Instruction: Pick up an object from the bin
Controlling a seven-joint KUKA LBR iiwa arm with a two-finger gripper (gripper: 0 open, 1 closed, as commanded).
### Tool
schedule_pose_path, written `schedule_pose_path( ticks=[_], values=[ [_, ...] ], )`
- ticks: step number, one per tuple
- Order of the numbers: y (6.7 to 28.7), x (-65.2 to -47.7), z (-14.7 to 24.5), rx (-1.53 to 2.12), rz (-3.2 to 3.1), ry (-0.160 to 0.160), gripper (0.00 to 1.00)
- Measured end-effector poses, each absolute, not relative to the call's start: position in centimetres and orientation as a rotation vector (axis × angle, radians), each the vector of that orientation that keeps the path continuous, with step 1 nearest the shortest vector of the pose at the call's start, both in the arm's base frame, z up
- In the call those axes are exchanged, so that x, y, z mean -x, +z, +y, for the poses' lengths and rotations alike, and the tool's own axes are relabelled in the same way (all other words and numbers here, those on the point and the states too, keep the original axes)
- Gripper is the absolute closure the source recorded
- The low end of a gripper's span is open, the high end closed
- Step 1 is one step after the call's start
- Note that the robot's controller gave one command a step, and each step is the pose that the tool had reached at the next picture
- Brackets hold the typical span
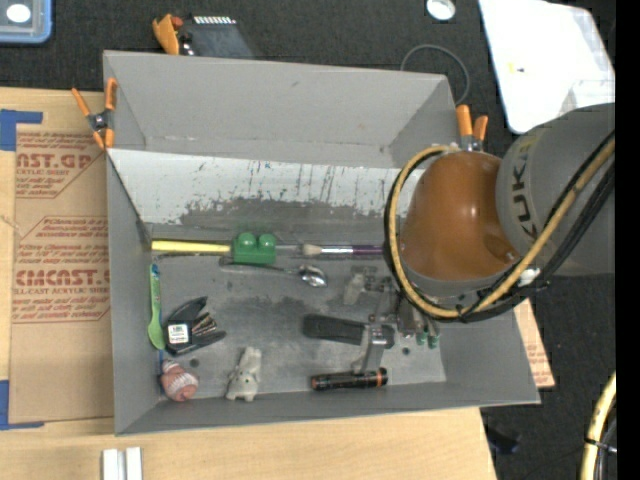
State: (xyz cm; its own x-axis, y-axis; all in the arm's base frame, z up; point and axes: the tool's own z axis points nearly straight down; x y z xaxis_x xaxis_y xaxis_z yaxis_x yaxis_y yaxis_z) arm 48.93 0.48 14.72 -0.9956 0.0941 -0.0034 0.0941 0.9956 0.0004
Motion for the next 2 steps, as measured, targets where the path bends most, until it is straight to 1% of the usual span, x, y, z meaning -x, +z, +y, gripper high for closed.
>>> schedule_pose_path(
  ticks=[1, 2],
  values=[
    [13.0, -48.5, -0.2, -0.524, 3.097, 0.003, 0.00],
    [8.4, -51.9, -0.5, -0.244, 3.124, 0.001, 0.00]
  ],
)
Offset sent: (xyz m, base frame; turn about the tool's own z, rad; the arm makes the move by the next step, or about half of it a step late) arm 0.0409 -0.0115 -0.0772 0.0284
